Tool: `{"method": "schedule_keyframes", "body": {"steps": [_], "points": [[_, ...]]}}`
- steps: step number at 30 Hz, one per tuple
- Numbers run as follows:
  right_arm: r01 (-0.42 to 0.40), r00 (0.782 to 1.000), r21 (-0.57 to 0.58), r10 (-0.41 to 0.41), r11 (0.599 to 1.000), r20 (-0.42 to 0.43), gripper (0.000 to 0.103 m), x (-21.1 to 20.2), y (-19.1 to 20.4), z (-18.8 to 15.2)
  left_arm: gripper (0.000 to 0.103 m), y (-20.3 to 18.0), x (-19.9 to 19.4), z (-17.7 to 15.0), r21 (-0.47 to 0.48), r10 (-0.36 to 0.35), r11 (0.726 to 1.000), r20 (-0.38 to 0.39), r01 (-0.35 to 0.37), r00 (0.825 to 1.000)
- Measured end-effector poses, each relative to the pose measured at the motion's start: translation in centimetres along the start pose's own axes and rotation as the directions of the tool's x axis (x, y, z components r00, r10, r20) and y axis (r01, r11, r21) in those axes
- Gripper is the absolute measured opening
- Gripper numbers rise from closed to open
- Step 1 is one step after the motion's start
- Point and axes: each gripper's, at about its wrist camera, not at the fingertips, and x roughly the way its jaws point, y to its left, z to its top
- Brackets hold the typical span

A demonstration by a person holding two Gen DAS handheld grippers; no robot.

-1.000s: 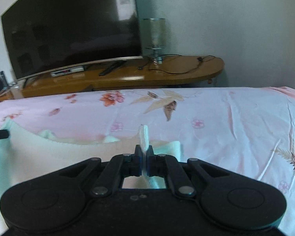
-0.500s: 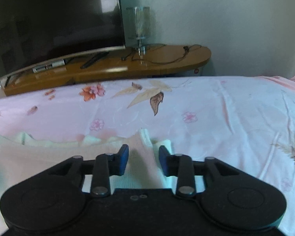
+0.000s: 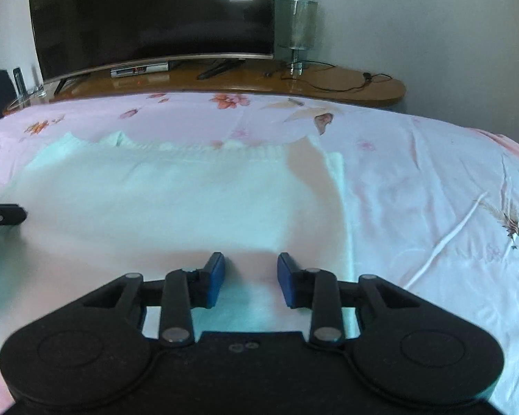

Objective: Fold small clothes

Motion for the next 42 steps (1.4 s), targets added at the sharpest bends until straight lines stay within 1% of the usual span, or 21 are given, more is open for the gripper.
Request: {"method": "schedule_keyframes", "body": {"steps": [3, 6, 9, 11, 15, 17, 18, 20, 21, 23, 25, 29, 33, 34, 35, 36, 37, 38, 39, 40, 42], "points": [[-0.041, 0.999, 0.020, 0.040, 0.999, 0.025, 0.035, -2.2, 0.4, 0.3, 0.005, -0.3, -2.2, -0.8, 0.006, -0.019, 1.000, -0.002, 0.019, 1.000], [-0.079, 0.997, -0.014, 0.080, 0.997, 0.020, 0.035, -4.4, 1.6, -1.5, 0.005, -0.7, -3.5, -2.7, 0.024, -0.031, 0.999, -0.023, 0.031, 0.999], [-0.098, 0.995, -0.054, 0.097, 0.994, -0.014, 0.035, -5.5, 2.2, -3.7, 0.006, -1.3, -3.6, -4.8, 0.042, -0.005, 0.999, -0.057, 0.008, 0.998], [-0.096, 0.994, -0.063, 0.093, 0.993, -0.050, 0.037, -5.2, 2.1, -5.0, 0.009, -1.6, -4.1, -5.8, 0.052, 0.020, 0.998, -0.019, -0.019, 1.000], [-0.105, 0.994, -0.062, 0.103, 0.993, -0.036, 0.038, -4.9, 1.4, -5.9, 0.009, -1.5, -4.3, -5.6, -0.001, 0.037, 0.999, -0.036, -0.037, 0.999], [-0.090, 0.995, -0.044, 0.088, 0.995, -0.051, 0.038, -5.6, 1.6, -5.3, 0.009, -1.2, -4.5, -5.4, -0.032, 0.031, 0.999, -0.056, -0.033, 0.998], [-0.085, 0.996, -0.050, 0.084, 0.995, -0.034, 0.039, -6.2, 1.7, -5.1, 0.009, -1.1, -4.6, -5.5, -0.038, 0.030, 0.999, -0.063, -0.033, 0.998], [-0.056, 0.998, -0.067, 0.054, 0.996, -0.034, 0.044, -6.5, 2.0, -5.6, 0.009, -1.0, -4.8, -5.9, -0.033, 0.033, 0.999, -0.068, -0.035, 0.997], [-0.042, 0.997, -0.054, 0.038, 0.998, -0.064, 0.045, -6.0, 1.8, -6.2, 0.009, -1.1, -4.9, -6.1, -0.025, 0.033, 0.999, -0.068, -0.035, 0.997], [-0.038, 0.998, -0.032, 0.036, 0.999, -0.048, 0.046, -6.0, 1.4, -7.1, 0.009, -1.2, -5.0, -6.3, -0.004, 0.035, 0.999, -0.062, -0.036, 0.997], [0.007, 0.998, -0.033, -0.010, 0.999, -0.065, 0.046, -6.5, 2.2, -6.7, 0.009, -1.2, -5.4, -6.4, 0.006, 0.036, 0.999, -0.066, -0.036, 0.997], [-0.016, 0.999, 0.072, 0.019, 0.997, -0.041, 0.049, -9.6, 3.4, -7.0, 0.010, -0.9, -7.2, -6.5, -0.002, 0.021, 1.000, -0.089, -0.021, 0.996], [0.011, 1.000, 0.066, -0.010, 0.998, -0.016, 0.050, -12.9, 5.5, -8.0, 0.010, -0.5, -9.7, -6.9, 0.036, 0.021, 0.999, -0.073, -0.018, 0.997], [0.012, 1.000, 0.065, -0.012, 0.998, -0.008, 0.050, -13.6, 5.8, -8.1, 0.014, -0.3, -10.3, -7.0, 0.036, 0.020, 0.999, -0.065, -0.018, 0.998], [0.015, 1.000, 0.064, -0.015, 0.998, 0.000, 0.051, -14.3, 6.2, -8.3, 0.021, -0.1, -10.9, -7.1, 0.030, 0.017, 0.999, -0.058, -0.015, 0.998], [0.019, 1.000, 0.063, -0.020, 0.998, 0.009, 0.052, -15.2, 6.5, -8.5, 0.054, 0.2, -11.5, -7.2, 0.020, 0.017, 1.000, -0.052, -0.016, 0.998], [0.022, 1.000, 0.064, -0.024, 0.998, 0.018, 0.053, -15.9, 6.8, -8.5, 0.093, 0.5, -12.0, -7.3, 0.009, 0.023, 1.000, -0.042, -0.023, 0.999], [0.024, 0.999, 0.064, -0.026, 0.998, 0.027, 0.055, -16.5, 7.0, -8.7, 0.099, 0.7, -12.8, -7.4, -0.004, 0.031, 1.000, -0.006, -0.031, 1.000], [0.027, 0.999, 0.064, -0.029, 0.998, 0.034, 0.056, -17.0, 7.2, -8.7, 0.100, 0.8, -13.7, -7.6, -0.010, 0.033, 0.999, 0.046, -0.033, 0.998], [0.030, 0.999, 0.064, -0.033, 0.998, 0.041, 0.059, -17.5, 7.4, -8.7, 0.100, 0.8, -14.2, -7.8, -0.001, 0.026, 1.000, 0.066, -0.026, 0.997], [0.032, 0.998, 0.068, -0.036, 0.997, 0.052, 0.060, -18.3, 7.6, -9.0, 0.100, 0.5, -14.4, -7.8, 0.016, 0.007, 1.000, 0.041, -0.008, 0.999]]}}
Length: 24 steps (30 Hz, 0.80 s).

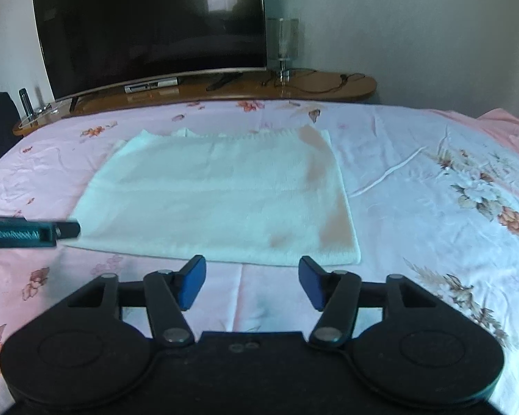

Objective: Fold small clothes

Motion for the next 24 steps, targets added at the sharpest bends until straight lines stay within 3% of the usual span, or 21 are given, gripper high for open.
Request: {"method": "schedule_keyframes", "body": {"steps": [5, 13, 19, 24], "points": [[-0.020, 1.000, 0.006, 0.020, 1.000, -0.002, 0.063, -0.1, 0.4, 0.1, 0.100, 0.0, 0.7, 0.0, -0.052, -0.018, 0.999, -0.053, 0.015, 0.998], [-0.065, 0.998, 0.012, 0.065, 0.998, -0.002, 0.064, 2.2, 0.1, 1.7, 0.100, 0.3, 3.4, -0.3, -0.223, -0.068, 0.974, -0.140, 0.035, 0.988], [-0.096, 0.995, 0.009, 0.096, 0.995, -0.021, 0.064, 4.2, -0.3, 2.4, 0.100, 1.1, 5.4, -0.7, -0.379, -0.103, 0.925, -0.178, 0.029, 0.979], [-0.114, 0.993, 0.008, 0.115, 0.993, -0.039, 0.064, 5.5, -0.6, 2.6, 0.100, 1.5, 6.9, -0.8, -0.452, -0.116, 0.892, -0.194, 0.016, 0.974]]}}
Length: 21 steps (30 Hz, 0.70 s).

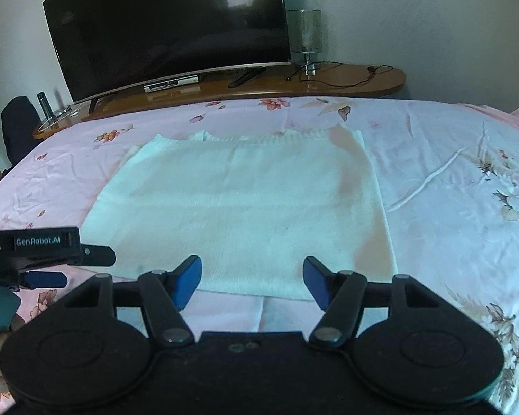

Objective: Fold small clothes

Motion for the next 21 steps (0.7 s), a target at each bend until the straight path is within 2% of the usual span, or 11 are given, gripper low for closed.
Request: {"method": "schedule_keyframes", "body": {"steps": [5, 16, 18, 20, 21], "points": [[-0.009, 1.000, 0.001, 0.009, 1.000, -0.010, 0.064, 1.0, -0.5, 0.3, 0.100, 0.1, 1.1, 0.5, -0.046, -0.013, 0.999, 0.010, 0.013, 1.000], [-0.043, 0.999, -0.012, 0.043, 0.999, -0.001, 0.062, 3.8, -0.1, 1.6, 0.100, 1.0, 2.6, 1.9, -0.167, -0.091, 0.981, 0.069, 0.102, 0.993], [-0.050, 0.999, -0.014, 0.050, 0.999, -0.001, 0.058, 4.5, 0.1, 1.9, 0.100, 1.0, 2.8, 2.1, -0.174, -0.098, 0.978, 0.076, 0.110, 0.992], [-0.056, 0.998, -0.023, 0.056, 0.998, -0.004, 0.046, 5.2, 0.3, 2.2, 0.100, 0.9, 2.9, 2.3, -0.173, -0.096, 0.979, 0.067, 0.106, 0.993], [-0.063, 0.998, -0.031, 0.062, 0.998, -0.009, 0.046, 5.6, 0.4, 2.4, 0.100, 0.9, 2.7, 2.3, -0.170, -0.095, 0.980, 0.065, 0.105, 0.993]]}}
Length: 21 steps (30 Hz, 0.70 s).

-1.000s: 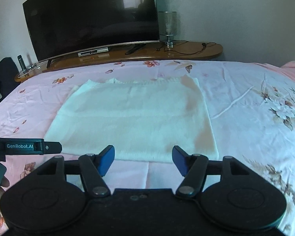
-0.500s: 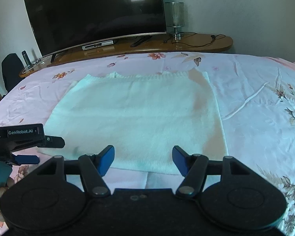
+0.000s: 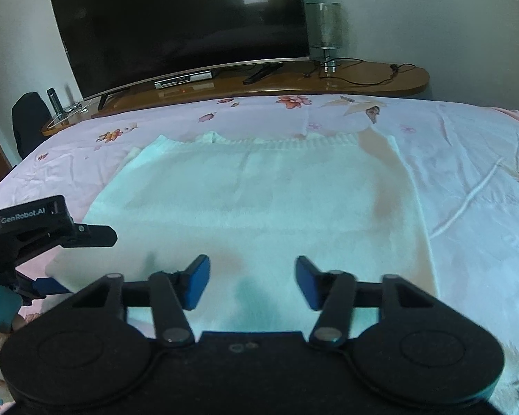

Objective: Fold small clothes

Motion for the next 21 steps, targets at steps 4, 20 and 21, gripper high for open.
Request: {"method": "schedule_keyframes", "body": {"steps": [4, 20, 21], "points": [[0.007, 1.000, -0.030, -0.007, 1.000, 0.014, 0.044, 0.8, 0.5, 0.9, 0.099, -0.6, -1.6, 0.4, 0.094, 0.064, 0.993, 0.053, -0.068, 0.997], [0.119, 0.992, 0.016, -0.119, 0.993, 0.031, 0.043, 6.5, -4.8, 6.6, 0.099, -7.3, 4.0, 6.4, 0.384, 0.047, 0.919, 0.114, -0.087, 0.992], [0.134, 0.991, 0.015, -0.134, 0.991, 0.017, 0.044, 7.1, -5.3, 6.9, 0.099, -7.2, 5.1, 6.7, 0.378, 0.070, 0.920, 0.103, -0.104, 0.992]]}}
